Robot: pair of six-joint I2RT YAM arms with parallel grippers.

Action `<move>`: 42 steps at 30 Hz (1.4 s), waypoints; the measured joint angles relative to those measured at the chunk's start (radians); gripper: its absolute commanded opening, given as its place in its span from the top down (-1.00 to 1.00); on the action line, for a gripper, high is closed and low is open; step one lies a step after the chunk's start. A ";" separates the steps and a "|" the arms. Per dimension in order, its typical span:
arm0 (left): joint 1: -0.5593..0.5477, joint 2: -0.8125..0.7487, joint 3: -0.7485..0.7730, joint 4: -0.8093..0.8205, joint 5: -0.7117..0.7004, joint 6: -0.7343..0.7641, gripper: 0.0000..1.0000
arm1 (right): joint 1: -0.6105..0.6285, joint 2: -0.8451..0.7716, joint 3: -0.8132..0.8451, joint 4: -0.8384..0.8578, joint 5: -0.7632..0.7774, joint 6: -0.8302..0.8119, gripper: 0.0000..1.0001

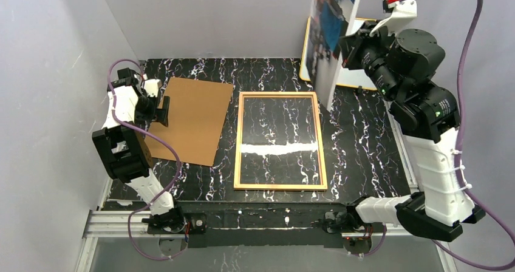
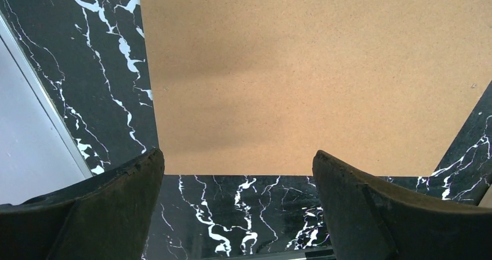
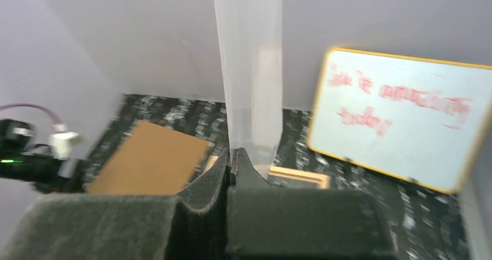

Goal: Put the photo into the frame
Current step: Pick up the photo at the center of the board, then turn over the photo from the photo frame.

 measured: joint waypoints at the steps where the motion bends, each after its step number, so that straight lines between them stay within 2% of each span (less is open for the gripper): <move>1: -0.002 0.000 -0.002 0.001 0.003 -0.002 -0.96 | 0.000 -0.011 0.000 -0.032 0.034 -0.019 0.97; 4: -0.002 -0.002 -0.002 0.010 0.008 -0.005 -0.96 | 0.002 0.032 0.021 -0.130 0.092 -0.045 0.97; 9: -0.003 -0.013 -0.018 0.015 0.007 -0.005 -0.96 | 0.074 0.291 0.106 -0.281 0.170 -0.048 0.97; 12: -0.004 -0.019 -0.035 0.018 0.007 -0.005 -0.96 | 0.130 0.454 0.080 -0.380 0.198 -0.028 0.97; 15: -0.006 -0.019 -0.048 0.021 0.007 -0.005 -0.96 | 0.166 0.532 0.030 -0.457 0.208 -0.002 0.97; 18: -0.010 -0.019 -0.052 0.024 0.007 -0.005 -0.96 | 0.185 0.538 -0.046 -0.492 0.189 0.036 0.97; 24: -0.017 -0.023 -0.068 0.043 0.007 -0.004 -0.96 | 0.169 0.454 -0.274 -0.388 0.016 0.170 0.97; 30: -0.022 -0.024 -0.081 0.045 0.006 -0.001 -0.96 | 0.150 0.513 -0.268 -0.339 -0.129 0.365 0.97; 35: -0.022 -0.027 -0.081 0.053 0.006 0.001 -0.96 | 0.147 0.576 -0.261 -0.358 -0.108 0.559 0.97; 42: -0.022 -0.027 -0.081 0.056 0.006 0.007 -0.97 | 0.148 0.545 -0.310 -0.364 -0.043 0.746 0.97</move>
